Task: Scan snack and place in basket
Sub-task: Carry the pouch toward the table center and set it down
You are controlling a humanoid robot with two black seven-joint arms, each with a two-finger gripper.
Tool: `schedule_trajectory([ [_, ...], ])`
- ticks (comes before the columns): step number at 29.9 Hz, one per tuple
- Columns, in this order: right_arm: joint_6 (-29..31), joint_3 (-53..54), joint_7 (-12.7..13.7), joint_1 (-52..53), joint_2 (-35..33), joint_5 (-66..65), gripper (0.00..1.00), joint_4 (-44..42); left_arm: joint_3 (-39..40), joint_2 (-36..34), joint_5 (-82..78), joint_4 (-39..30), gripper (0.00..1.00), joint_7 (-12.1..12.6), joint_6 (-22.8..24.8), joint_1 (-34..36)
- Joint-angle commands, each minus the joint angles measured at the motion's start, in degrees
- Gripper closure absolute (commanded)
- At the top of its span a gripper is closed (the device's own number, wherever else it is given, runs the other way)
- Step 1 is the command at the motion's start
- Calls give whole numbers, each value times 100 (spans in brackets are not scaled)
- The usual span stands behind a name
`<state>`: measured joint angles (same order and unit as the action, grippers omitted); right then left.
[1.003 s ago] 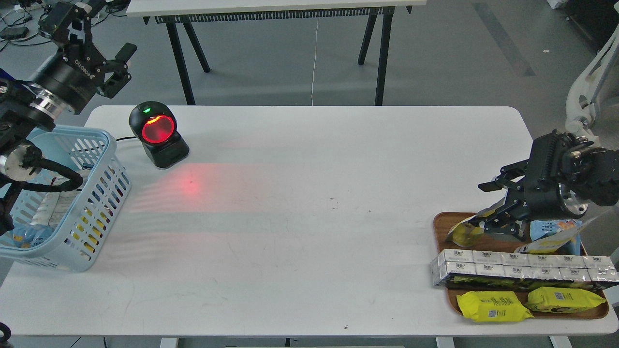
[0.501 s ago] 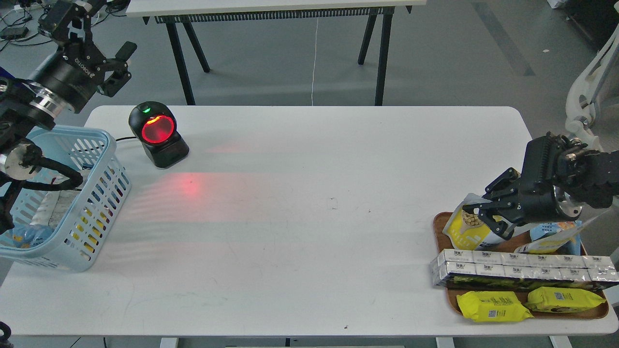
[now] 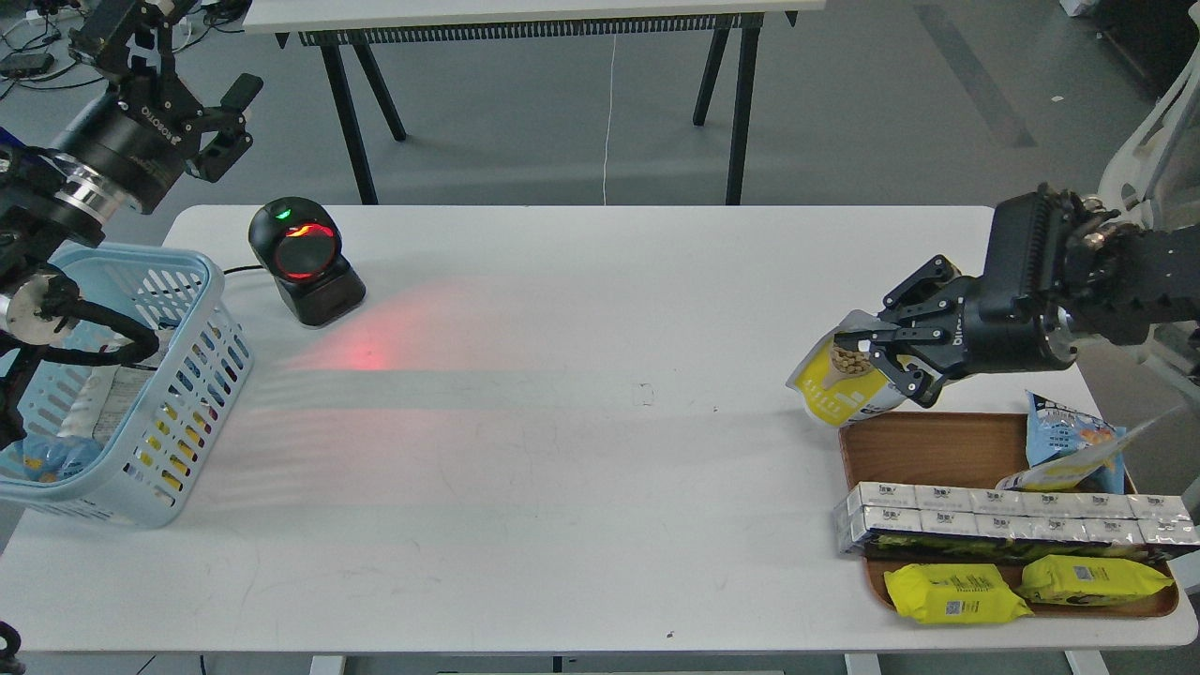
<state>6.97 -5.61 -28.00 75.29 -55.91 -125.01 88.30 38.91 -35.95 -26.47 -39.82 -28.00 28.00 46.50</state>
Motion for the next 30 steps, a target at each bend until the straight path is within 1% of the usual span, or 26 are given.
schedule_trajectory([
  [1, 172, 7, 0, 354, 703, 1, 100, 21, -6, 9, 10, 0, 0, 0, 0, 0],
  [4, 401, 7, 0, 574, 1283, 1, 100, -14, -6, 79, 10, 9, 0, 0, 0, 8],
  [6, 515, -19, 0, 732, 1783, 1, 100, -110, -15, 132, 2, 105, 0, 0, 0, 78],
  [10, 551, -28, 0, 707, 2829, 1, 100, -699, -24, 141, -25, 193, 0, 0, 0, 132],
  [13, 551, -37, 0, 680, 3436, 1, 100, -1086, -24, 141, -25, 193, 0, 0, 0, 140],
  [20, 551, -274, 0, 636, 4404, 1, 100, -1771, -15, 141, -25, 193, 0, 0, 0, 105],
  [26, 551, -274, 0, 469, 4870, 1, 100, -2053, -15, 150, -25, 193, 0, 0, 0, 88],
  [27, 568, -274, 0, 452, 4914, 1, 95, -2045, -15, 150, -16, 193, 0, 0, 0, 88],
  [30, 595, -266, 0, 443, 4950, 1, 57, -2045, -15, 159, -16, 193, 0, 0, 0, 79],
])
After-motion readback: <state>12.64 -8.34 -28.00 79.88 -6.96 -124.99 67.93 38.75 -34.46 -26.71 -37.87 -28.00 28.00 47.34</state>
